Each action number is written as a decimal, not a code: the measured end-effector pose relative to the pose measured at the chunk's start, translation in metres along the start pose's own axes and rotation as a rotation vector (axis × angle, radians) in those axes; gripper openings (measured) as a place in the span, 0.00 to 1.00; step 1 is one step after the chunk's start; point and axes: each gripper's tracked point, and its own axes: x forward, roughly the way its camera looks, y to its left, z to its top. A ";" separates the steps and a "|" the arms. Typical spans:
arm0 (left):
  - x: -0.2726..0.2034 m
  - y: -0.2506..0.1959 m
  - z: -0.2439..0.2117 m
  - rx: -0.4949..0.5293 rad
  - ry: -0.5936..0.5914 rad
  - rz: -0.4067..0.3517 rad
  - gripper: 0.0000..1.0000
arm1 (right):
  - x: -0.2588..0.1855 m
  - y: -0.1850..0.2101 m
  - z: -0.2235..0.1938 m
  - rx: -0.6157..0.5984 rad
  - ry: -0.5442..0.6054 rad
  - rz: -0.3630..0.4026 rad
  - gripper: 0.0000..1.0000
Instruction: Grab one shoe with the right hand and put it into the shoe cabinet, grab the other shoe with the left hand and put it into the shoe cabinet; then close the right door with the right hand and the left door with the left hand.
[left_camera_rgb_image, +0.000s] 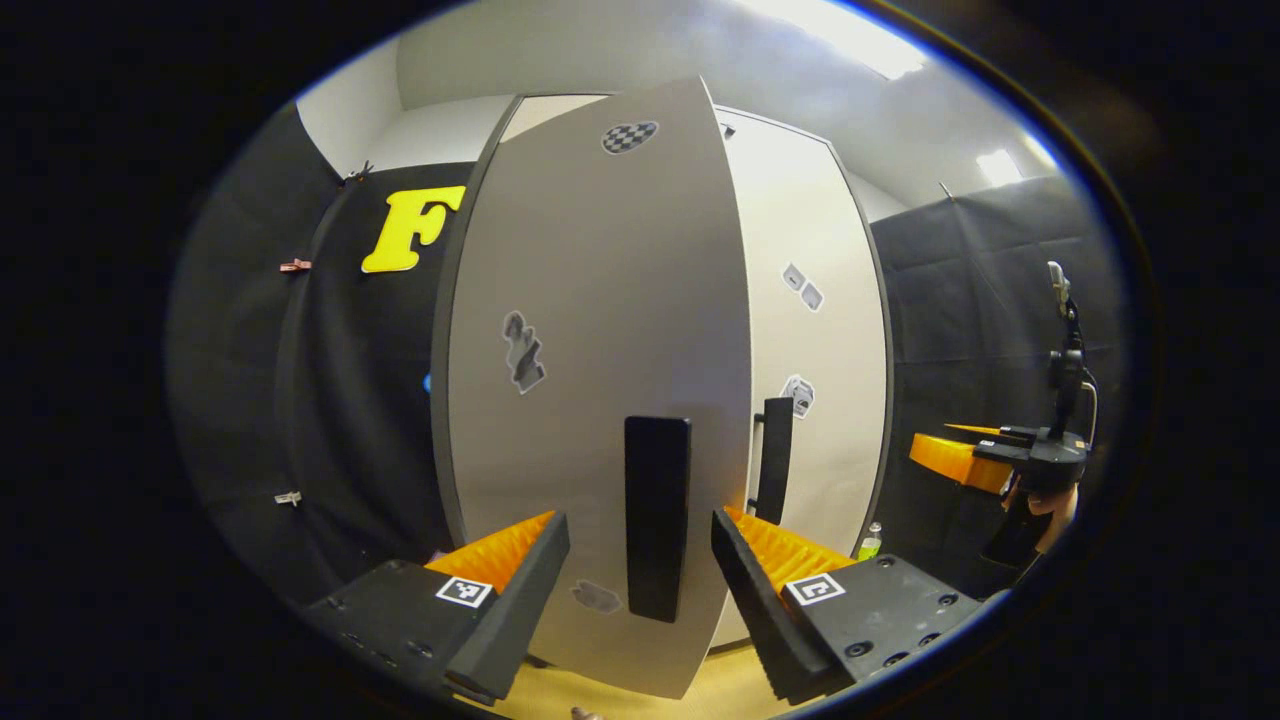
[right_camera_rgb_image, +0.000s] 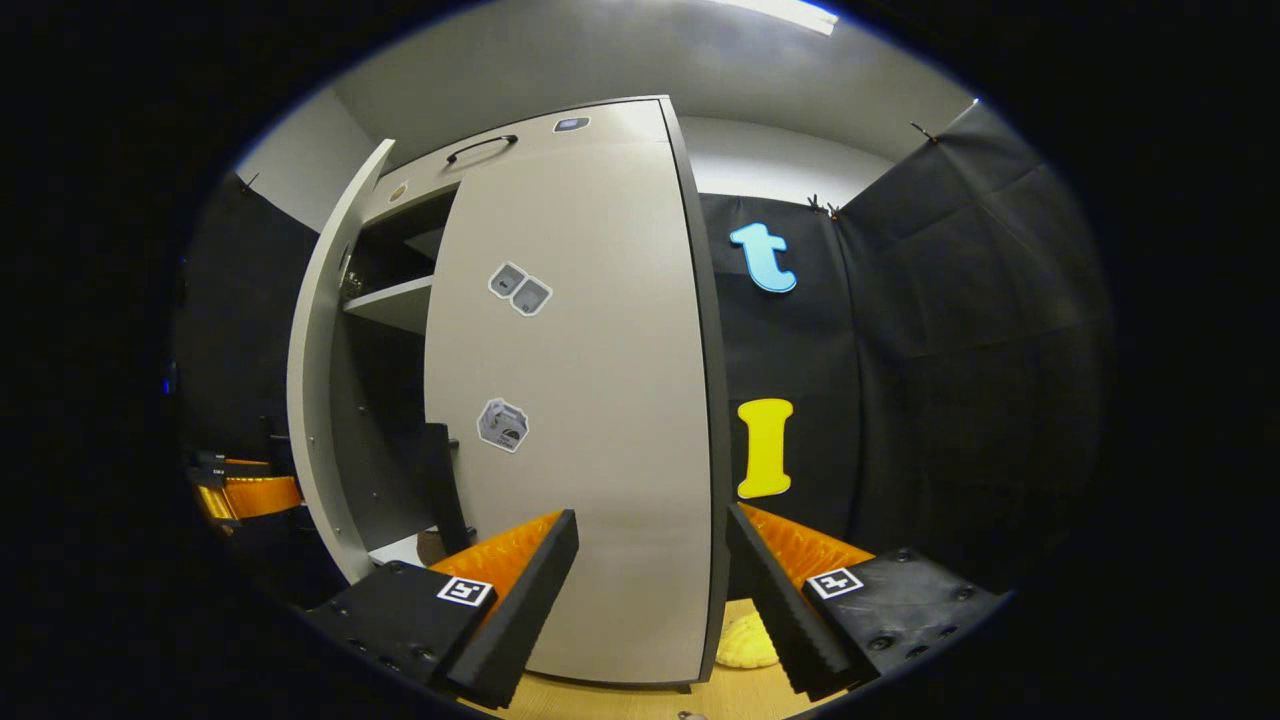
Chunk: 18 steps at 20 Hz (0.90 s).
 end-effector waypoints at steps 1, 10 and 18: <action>-0.009 0.001 0.002 0.005 -0.004 0.004 0.91 | -0.005 0.002 0.001 -0.007 -0.001 0.001 0.98; -0.084 -0.010 0.002 0.017 0.016 -0.108 0.91 | -0.077 0.081 0.011 -0.048 -0.009 0.052 0.98; -0.121 -0.013 -0.003 0.002 0.036 -0.196 0.91 | -0.135 0.110 0.011 -0.069 0.014 0.012 0.98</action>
